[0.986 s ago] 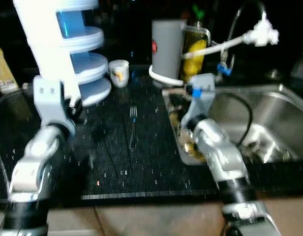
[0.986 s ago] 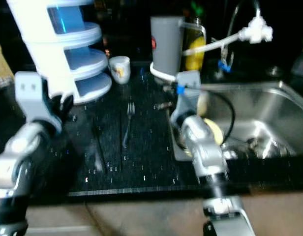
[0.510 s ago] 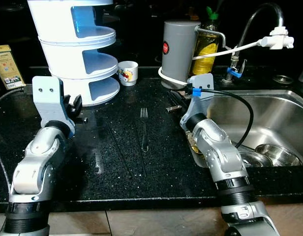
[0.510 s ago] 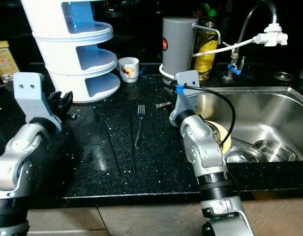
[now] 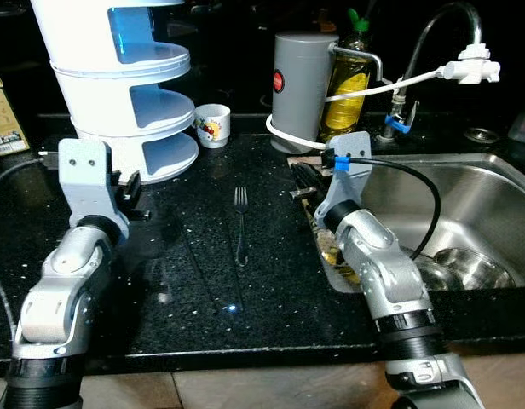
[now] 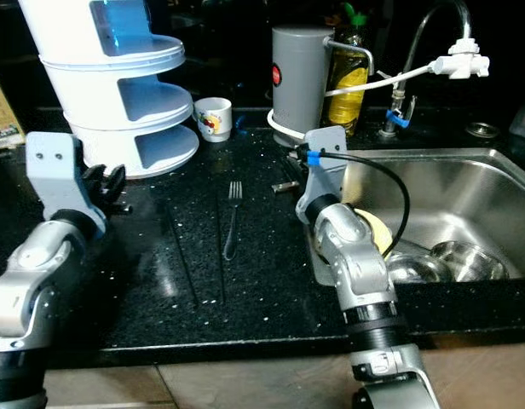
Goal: Kitchen organization
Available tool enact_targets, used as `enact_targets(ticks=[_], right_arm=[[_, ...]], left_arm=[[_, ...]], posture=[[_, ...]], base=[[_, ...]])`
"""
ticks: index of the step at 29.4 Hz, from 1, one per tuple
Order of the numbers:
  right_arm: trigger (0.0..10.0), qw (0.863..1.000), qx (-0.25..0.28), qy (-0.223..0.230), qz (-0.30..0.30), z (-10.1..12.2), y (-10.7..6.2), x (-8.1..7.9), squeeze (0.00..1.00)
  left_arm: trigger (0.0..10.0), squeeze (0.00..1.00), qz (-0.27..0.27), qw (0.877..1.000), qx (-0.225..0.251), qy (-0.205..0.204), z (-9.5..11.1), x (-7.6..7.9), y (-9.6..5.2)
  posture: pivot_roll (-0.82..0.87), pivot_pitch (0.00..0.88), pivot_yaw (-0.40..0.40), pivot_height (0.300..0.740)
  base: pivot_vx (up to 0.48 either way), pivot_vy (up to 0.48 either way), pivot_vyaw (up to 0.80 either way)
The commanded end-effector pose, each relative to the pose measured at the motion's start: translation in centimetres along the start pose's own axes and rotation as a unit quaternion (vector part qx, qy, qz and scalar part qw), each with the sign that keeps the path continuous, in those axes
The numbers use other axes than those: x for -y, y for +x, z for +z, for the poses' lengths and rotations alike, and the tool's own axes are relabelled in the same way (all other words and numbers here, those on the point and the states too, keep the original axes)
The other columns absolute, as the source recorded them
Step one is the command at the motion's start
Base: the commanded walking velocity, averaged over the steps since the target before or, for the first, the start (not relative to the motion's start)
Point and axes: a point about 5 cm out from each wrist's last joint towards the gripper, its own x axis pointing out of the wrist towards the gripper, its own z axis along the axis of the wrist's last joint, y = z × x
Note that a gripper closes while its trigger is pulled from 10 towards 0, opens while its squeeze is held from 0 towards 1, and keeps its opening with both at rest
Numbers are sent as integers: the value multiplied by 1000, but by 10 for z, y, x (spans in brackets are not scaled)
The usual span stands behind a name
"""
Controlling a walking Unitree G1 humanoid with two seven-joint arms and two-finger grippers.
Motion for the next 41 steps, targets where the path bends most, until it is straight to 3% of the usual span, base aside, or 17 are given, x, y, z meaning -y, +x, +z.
enact_targets(ticks=[1,4,7,11,12,15,16,17,18,23,29,33,34,35,37,38,41], right_arm=[[10000,1000,-2,1,6,1,0,-1,0],[10000,998,-10,36,52,3,7,-13,0],[10000,996,-25,50,74,2,10,-20,0],[10000,986,-68,62,140,0,17,-43,43],[10000,985,-69,64,147,2,20,-48,86],[10000,978,-74,71,183,6,25,-63,75],[10000,974,-89,81,194,3,29,-69,749],[10000,971,-100,88,199,1,32,-73,749],[10000,969,-110,91,203,-1,34,-76,1000],[10000,958,-170,55,223,-19,43,-91,1000],[10000,948,-204,9,245,-25,47,-109,1000],[10000,952,-204,-13,227,-18,55,-109,1000],[10000,955,-203,-17,215,-13,58,-105,922],[10000,955,-203,-17,215,-13,58,-105,922],[10000,959,-193,-34,203,-8,61,-101,63],[10000,962,-185,-35,200,-3,63,-99,0],[10000,965,-173,-34,193,5,65,-95,0]], left_arm=[[10000,0,5,1000,-9,1,-4,-2,-2],[10000,0,-8,998,-7,61,-1,-11,-3],[10000,0,-17,997,-3,79,4,-17,-4],[10000,0,-36,996,5,84,9,-33,-7],[10000,0,-35,996,4,78,11,-37,-7],[10000,0,-51,997,4,55,17,-42,-6],[10000,0,-77,995,4,61,19,-40,-7],[10000,0,-95,993,3,67,21,-38,-8],[10000,0,-113,991,2,73,22,-37,-9],[10000,0,-193,970,-36,144,21,-45,-16],[10000,0,-222,960,-55,162,23,-52,-21],[10000,0,-247,954,-56,162,28,-53,-28],[10000,0,-255,951,-62,165,29,-55,-31],[10000,0,-255,951,-62,165,29,-55,-31],[10000,0,-253,951,-64,166,29,-57,-32],[10000,0,-252,951,-63,165,29,-58,-33],[10000,0,-253,952,-61,162,29,-58,-33]], posture=[[32,144,-47,740],[41,144,-62,740],[36,134,-58,740],[34,135,-61,740],[34,135,-61,740],[36,133,-66,740],[38,133,-65,740],[38,133,-65,740],[46,134,-67,740],[61,135,-67,740],[78,142,-77,740],[84,140,-83,740],[89,138,-87,740],[89,138,-87,740],[91,132,-89,740],[90,130,-89,740],[88,125,-89,740]], base=[[0,0,0],[0,0,0],[0,0,0],[0,0,0],[0,0,0],[0,0,0],[0,0,0],[0,0,0],[0,0,0],[0,0,0],[0,0,0],[0,0,0],[0,0,0],[0,0,0],[0,0,0],[0,0,0],[0,0,0]])
